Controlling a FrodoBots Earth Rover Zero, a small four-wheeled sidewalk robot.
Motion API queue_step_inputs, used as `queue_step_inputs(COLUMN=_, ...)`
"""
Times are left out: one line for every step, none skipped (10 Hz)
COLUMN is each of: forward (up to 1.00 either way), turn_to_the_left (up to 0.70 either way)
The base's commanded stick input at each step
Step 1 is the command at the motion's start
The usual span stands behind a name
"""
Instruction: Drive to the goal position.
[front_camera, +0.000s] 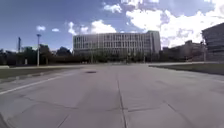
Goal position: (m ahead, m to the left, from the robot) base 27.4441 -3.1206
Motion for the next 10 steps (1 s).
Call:
queue_step_inputs(forward=0.70, turn_to_the_left=0.00)
queue_step_inputs(forward=0.70, turn_to_the_left=0.00)
queue_step_inputs(forward=0.70, turn_to_the_left=0.00)
queue_step_inputs(forward=0.70, turn_to_the_left=0.00)
queue_step_inputs(forward=0.70, turn_to_the_left=0.00)
queue_step_inputs(forward=0.70, turn_to_the_left=0.00)
queue_step_inputs(forward=0.70, turn_to_the_left=0.00)
queue_step_inputs(forward=0.70, turn_to_the_left=0.00)
queue_step_inputs(forward=0.70, turn_to_the_left=0.00)
queue_step_inputs(forward=0.70, turn_to_the_left=0.00)
